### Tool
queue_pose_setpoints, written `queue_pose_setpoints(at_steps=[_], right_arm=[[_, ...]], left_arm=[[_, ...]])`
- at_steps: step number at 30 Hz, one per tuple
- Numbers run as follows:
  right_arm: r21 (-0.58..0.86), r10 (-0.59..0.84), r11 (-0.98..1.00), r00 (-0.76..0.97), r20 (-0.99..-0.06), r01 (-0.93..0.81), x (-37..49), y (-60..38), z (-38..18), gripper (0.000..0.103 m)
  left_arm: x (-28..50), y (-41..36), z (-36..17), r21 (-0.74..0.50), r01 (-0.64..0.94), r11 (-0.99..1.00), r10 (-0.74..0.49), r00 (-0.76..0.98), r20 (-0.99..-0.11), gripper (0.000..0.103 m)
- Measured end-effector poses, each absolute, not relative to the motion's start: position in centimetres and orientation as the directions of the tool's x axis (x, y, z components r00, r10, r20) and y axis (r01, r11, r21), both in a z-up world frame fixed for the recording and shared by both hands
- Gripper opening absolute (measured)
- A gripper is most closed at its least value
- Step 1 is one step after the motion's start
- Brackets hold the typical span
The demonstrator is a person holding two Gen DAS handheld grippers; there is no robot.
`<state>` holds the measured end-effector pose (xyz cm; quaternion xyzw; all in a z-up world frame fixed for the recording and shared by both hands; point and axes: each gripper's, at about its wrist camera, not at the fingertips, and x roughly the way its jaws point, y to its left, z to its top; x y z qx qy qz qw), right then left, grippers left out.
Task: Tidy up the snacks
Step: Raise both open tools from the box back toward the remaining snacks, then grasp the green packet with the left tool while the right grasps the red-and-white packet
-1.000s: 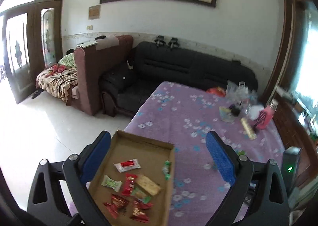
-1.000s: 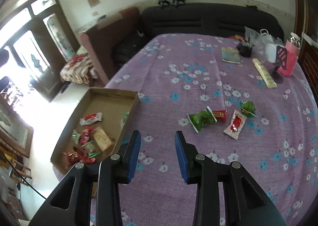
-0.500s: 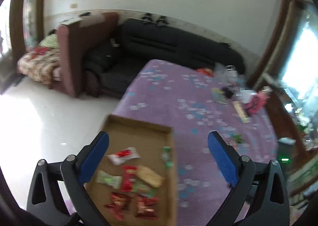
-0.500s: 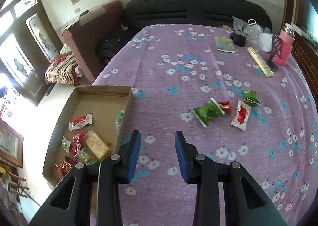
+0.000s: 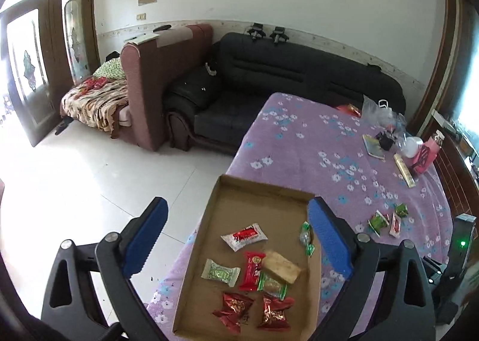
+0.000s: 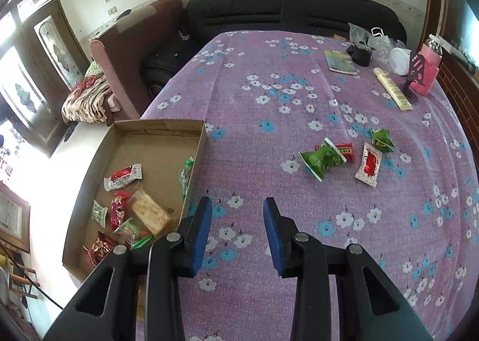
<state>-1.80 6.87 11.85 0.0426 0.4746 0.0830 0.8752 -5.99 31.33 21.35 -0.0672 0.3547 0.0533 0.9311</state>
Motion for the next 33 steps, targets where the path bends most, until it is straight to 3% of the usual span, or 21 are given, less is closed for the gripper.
queue_pose_setpoints(at_steps=[16,23,27,33], right_arm=[[0.147,0.101,0.988,0.493,-0.864,0.056,-4.2,1.2,9.9,0.035],[0.196,0.122,0.975,0.488,-0.864,0.104,-3.5,-3.6,8.5,0.035],[0.249,0.157,0.96,0.489,-0.858,0.129,-2.3,-7.1,7.8,0.035],[0.333,0.227,0.93,0.471,-0.853,0.154,1.0,-12.3,6.4,0.035]], left_arm=[[-4.1,24.2,17.7,-0.088,0.028,0.996,-0.085,0.652,-0.753,0.094],[-3.5,20.5,17.1,-0.042,0.037,0.998,-0.056,0.62,-0.782,0.094],[-3.1,18.9,15.9,-0.082,0.025,0.996,-0.081,0.569,-0.818,0.094],[-2.6,17.2,13.1,-0.233,0.007,0.972,-0.206,0.497,-0.843,0.085]])
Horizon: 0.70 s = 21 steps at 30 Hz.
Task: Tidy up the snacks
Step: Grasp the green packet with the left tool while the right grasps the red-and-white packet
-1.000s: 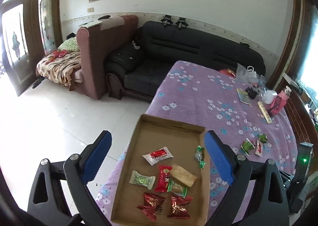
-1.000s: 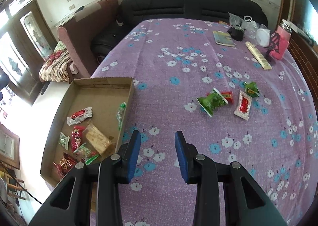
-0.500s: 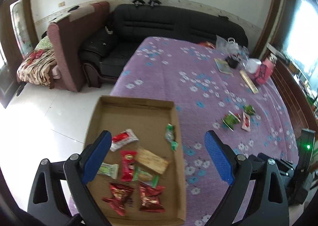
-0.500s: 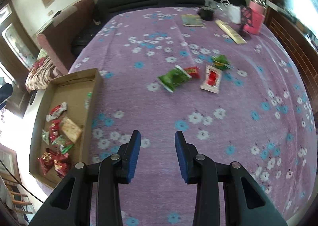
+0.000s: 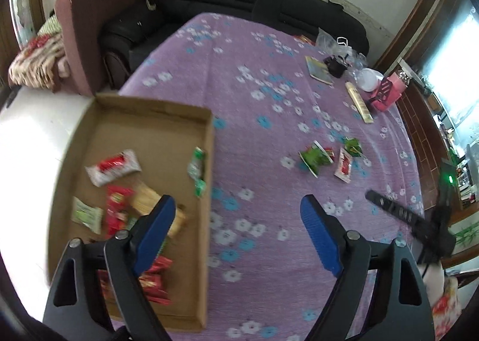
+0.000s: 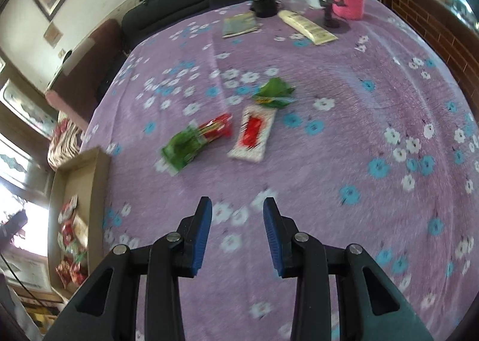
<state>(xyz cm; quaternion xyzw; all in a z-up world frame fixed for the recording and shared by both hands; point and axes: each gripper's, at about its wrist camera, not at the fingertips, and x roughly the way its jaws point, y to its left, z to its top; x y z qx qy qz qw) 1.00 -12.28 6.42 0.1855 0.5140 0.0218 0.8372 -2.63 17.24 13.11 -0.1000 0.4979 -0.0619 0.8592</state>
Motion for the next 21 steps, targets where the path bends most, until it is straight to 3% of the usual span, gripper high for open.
queue_pose_setpoints(at_steps=[7,13,16,21], right_arm=[[0.533,0.462,0.843,0.414,-0.785,0.069,6.6,-12.6,5.7,0.035],[0.433,0.383,0.901,0.412,-0.827,0.033,11.5,-8.8,4.1,0.035],[0.395,0.372,0.918,0.392,-0.841,-0.022,12.3,-6.7,3.2,0.019],[0.48,0.51,0.86,0.273,-0.816,-0.171,10.5,-5.4,4.0,0.019]], left_arm=[[-3.0,15.2,12.2,-0.245,0.007,0.969,-0.217,0.492,-0.843,0.085],[-3.3,14.7,11.6,-0.234,-0.009,0.972,-0.2,0.485,-0.851,0.085],[-3.3,14.8,11.2,-0.234,-0.021,0.972,-0.195,0.479,-0.856,0.085],[-2.8,14.5,10.8,-0.254,-0.013,0.967,-0.217,0.476,-0.852,0.085]])
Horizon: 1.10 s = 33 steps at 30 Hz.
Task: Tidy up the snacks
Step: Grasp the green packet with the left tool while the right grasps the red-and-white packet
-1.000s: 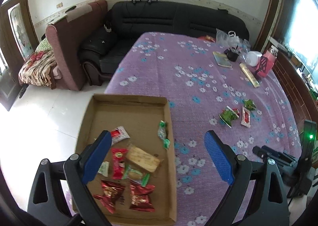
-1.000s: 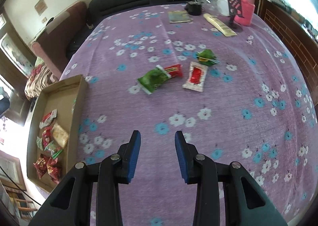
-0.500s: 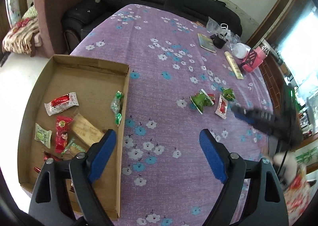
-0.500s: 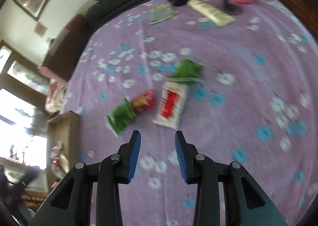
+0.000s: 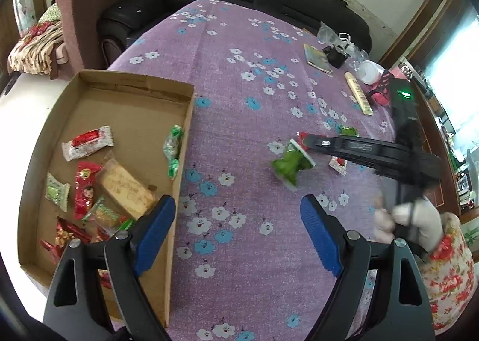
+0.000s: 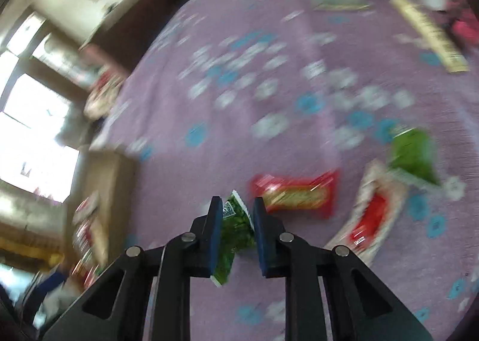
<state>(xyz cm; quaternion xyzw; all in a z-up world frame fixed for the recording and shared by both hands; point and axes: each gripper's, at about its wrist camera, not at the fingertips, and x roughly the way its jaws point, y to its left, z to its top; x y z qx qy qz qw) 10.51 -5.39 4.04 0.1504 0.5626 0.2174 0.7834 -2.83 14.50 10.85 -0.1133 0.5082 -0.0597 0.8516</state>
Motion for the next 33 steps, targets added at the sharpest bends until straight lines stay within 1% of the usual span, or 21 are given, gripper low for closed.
queue_pose_setpoints(at_steps=[3,4,5,7,12,16,19,22,26,28,30,31,32,33], right_arm=[[0.486,0.487,0.868,0.349,-0.8,-0.098,9.3,-9.4,5.5,0.02],[0.462,0.45,0.884,0.376,-0.81,-0.064,8.8,-11.1,5.7,0.025],[0.447,0.424,0.894,0.39,-0.817,-0.035,8.5,-12.2,5.6,0.032],[0.443,0.396,0.896,0.387,-0.833,0.035,8.0,-14.3,4.8,0.037],[0.414,0.345,0.904,0.391,-0.853,0.107,8.6,-15.7,3.0,0.037],[0.387,0.315,0.916,0.407,-0.857,0.106,10.0,-14.7,2.6,0.037],[0.332,0.275,0.94,0.401,-0.874,0.079,10.5,-13.4,2.2,0.037],[0.242,0.204,0.969,0.416,-0.886,0.04,10.8,-11.9,2.1,0.038],[0.186,0.172,0.983,0.416,-0.893,-0.007,10.2,-11.6,2.1,0.028],[0.201,0.188,0.98,0.42,-0.888,-0.013,9.6,-12.0,2.0,0.027],[0.214,0.199,0.977,0.422,-0.884,-0.013,9.1,-12.4,2.0,0.027],[0.221,0.205,0.975,0.421,-0.884,-0.01,9.1,-12.3,1.9,0.026],[0.227,0.21,0.974,0.421,-0.883,-0.01,8.8,-12.6,2.0,0.026],[0.232,0.214,0.973,0.42,-0.882,-0.008,8.7,-12.6,2.0,0.026]], left_arm=[[-2.5,13.9,10.4,-0.259,0.009,0.966,-0.233,0.469,-0.852,0.085],[-2.4,13.6,10.1,-0.262,0.014,0.965,-0.238,0.463,-0.853,0.085],[-2.2,13.4,9.8,-0.267,0.019,0.963,-0.246,0.455,-0.856,0.085],[-1.8,12.8,9.1,-0.277,0.03,0.96,-0.262,0.439,-0.859,0.085],[-0.9,11.2,8.1,-0.263,0.06,0.963,-0.263,0.419,-0.869,0.085],[0.6,9.8,7.6,-0.209,0.107,0.972,-0.235,0.438,-0.868,0.086],[2.2,8.5,6.6,-0.16,0.156,0.975,-0.214,0.44,-0.872,0.086],[3.8,7.4,5.4,-0.137,0.2,0.97,-0.214,0.436,-0.874,0.086],[5.1,6.3,3.5,-0.111,0.241,0.964,-0.206,0.415,-0.886,0.086],[5.4,5.8,3.2,-0.123,0.257,0.959,-0.223,0.411,-0.884,0.086],[5.8,5.0,2.8,-0.093,0.271,0.958,-0.203,0.415,-0.887,0.086],[5.8,4.6,2.6,-0.079,0.284,0.956,-0.195,0.409,-0.891,0.083],[5.9,4.1,2.1,-0.078,0.302,0.95,-0.199,0.393,-0.898,0.076],[5.9,3.9,1.8,-0.089,0.311,0.946,-0.207,0.373,-0.904,0.053]])
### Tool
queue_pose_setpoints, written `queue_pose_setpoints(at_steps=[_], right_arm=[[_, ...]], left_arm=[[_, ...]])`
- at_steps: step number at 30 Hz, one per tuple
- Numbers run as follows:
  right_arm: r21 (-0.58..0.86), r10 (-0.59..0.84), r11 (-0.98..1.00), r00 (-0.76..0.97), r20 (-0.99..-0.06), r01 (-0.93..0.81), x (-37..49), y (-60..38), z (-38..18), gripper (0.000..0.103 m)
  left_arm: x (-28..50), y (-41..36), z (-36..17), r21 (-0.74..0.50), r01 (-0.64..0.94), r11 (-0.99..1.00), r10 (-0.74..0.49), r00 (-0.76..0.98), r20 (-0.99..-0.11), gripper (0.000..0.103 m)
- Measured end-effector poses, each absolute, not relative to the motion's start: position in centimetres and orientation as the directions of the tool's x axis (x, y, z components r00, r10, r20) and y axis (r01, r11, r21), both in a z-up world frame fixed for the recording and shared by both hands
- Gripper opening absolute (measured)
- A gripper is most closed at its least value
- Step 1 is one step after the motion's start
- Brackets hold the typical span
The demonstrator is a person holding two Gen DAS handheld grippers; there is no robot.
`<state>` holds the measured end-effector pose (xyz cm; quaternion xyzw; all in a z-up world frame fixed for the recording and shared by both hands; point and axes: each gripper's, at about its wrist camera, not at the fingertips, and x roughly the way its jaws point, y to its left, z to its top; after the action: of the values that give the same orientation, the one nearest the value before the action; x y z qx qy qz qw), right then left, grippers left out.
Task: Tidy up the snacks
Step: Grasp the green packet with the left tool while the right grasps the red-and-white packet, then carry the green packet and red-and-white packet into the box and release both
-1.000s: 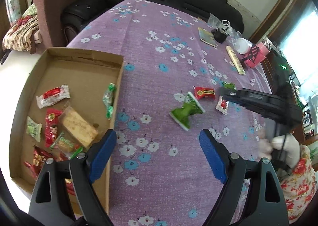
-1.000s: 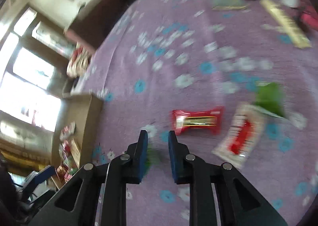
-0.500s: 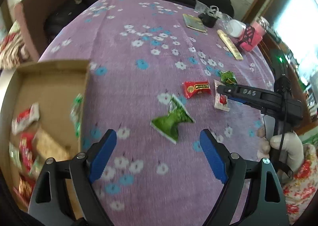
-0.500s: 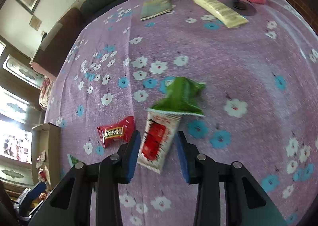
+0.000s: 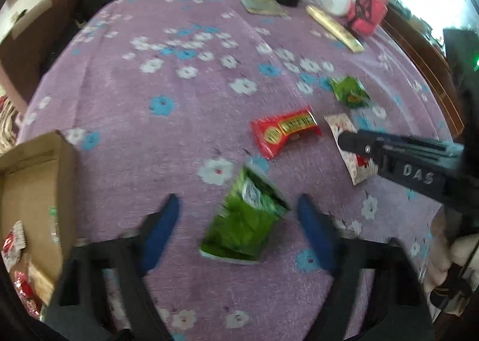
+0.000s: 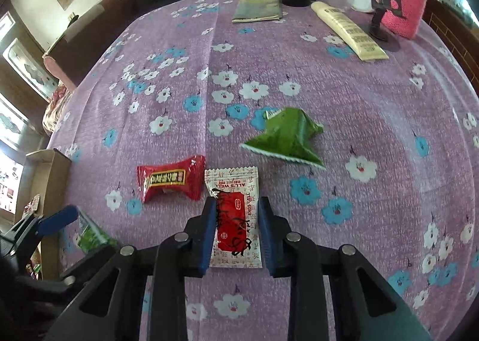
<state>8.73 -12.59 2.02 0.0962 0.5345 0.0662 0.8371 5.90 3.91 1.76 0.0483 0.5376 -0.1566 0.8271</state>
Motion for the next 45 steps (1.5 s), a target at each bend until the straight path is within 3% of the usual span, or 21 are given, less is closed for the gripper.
queue_pose_setpoints(at_steps=[4,18,24,34,45], right_arm=[[0.245,0.223,0.969,0.42,-0.88,0.0,7.8,-13.0,2.3,0.026],[0.329,0.3,0.944,0.44,-0.846,-0.012,3.7,-12.0,6.0,0.023],[0.372,0.389,0.92,0.414,-0.823,-0.126,2.8,-6.4,7.7,0.023],[0.428,0.531,0.835,0.301,-0.792,-0.346,1.1,7.0,9.2,0.023],[0.367,0.474,0.852,0.255,-0.843,-0.373,3.0,15.7,6.5,0.023]], left_arm=[[5.8,4.5,2.0,-0.149,0.298,0.943,-0.253,0.348,-0.903,0.038],[1.5,9.8,7.8,-0.262,0.203,0.944,-0.326,0.424,-0.845,0.038],[-1.0,17.4,10.3,-0.262,0.06,0.963,-0.256,0.506,-0.824,0.038],[-5.2,29.2,8.7,-0.268,-0.182,0.946,-0.141,0.513,-0.846,0.038],[-2.9,33.4,6.3,-0.243,-0.195,0.95,-0.122,0.484,-0.866,0.038]])
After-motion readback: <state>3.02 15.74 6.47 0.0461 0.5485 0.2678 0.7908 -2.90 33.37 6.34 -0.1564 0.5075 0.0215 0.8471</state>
